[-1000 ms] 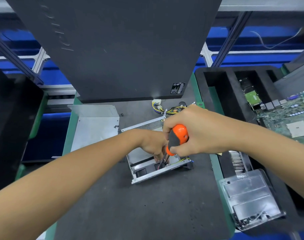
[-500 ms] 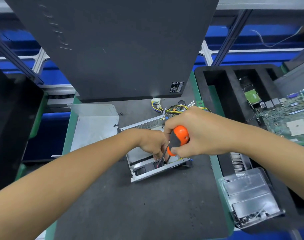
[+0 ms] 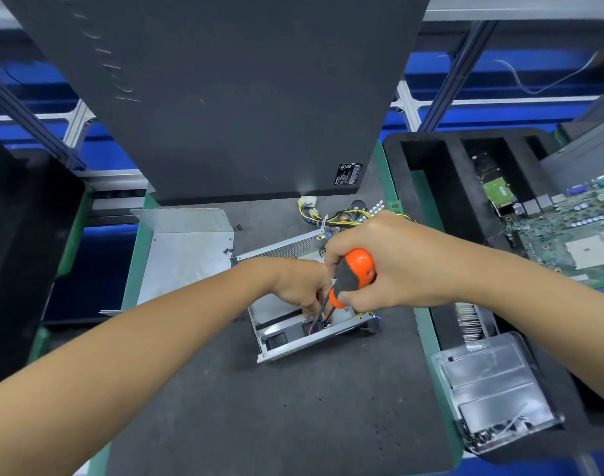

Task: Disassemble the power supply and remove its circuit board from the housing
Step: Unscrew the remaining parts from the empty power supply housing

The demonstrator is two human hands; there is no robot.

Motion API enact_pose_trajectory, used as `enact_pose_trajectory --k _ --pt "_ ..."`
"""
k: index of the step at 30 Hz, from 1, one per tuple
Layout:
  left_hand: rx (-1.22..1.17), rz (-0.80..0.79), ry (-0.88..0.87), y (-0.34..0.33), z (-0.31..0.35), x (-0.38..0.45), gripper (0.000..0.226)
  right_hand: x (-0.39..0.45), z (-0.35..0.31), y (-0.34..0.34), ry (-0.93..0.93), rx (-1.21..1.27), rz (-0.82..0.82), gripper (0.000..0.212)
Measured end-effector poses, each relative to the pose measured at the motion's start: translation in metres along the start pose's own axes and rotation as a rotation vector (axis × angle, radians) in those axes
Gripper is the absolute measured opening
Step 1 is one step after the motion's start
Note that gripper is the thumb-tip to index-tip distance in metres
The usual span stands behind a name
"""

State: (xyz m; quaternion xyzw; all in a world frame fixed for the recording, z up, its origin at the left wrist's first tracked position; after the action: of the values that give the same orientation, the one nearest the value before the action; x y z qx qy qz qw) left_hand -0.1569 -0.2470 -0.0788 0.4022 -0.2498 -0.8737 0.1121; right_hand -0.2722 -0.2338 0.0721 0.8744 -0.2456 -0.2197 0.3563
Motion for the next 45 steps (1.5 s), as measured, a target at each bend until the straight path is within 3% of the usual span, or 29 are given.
enact_pose_trajectory --k 9,13,21,45 --pt "0.006 0.011 -0.006 -0.002 -0.002 0.0 0.018 -0.004 0.003 -0.002 -0.04 0.019 0.075 0.013" --pt "0.016 0.023 -0.027 -0.002 -0.001 -0.002 0.023 -0.008 0.006 -0.014 -0.142 0.078 0.19 0.017" --pt "0.011 0.059 -0.007 -0.001 -0.004 -0.002 0.028 -0.015 0.009 -0.004 -0.156 0.076 0.269 0.018" --pt "0.032 0.054 0.016 -0.001 -0.003 -0.003 0.023 -0.018 0.009 -0.011 -0.135 0.09 0.278 0.018"
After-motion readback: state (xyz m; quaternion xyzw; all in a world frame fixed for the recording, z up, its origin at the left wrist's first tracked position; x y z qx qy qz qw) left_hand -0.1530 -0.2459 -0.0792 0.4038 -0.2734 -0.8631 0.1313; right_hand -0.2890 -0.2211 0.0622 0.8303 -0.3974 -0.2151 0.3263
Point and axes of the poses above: each hand's wrist, its own x-axis towards the middle knuckle, its own y-axis out of the back of the hand, z = x × y, the point moved 3 cm from there along x, towards the middle knuckle, and after that the axes turned 9 degrees about x, right-handed, at the moved point
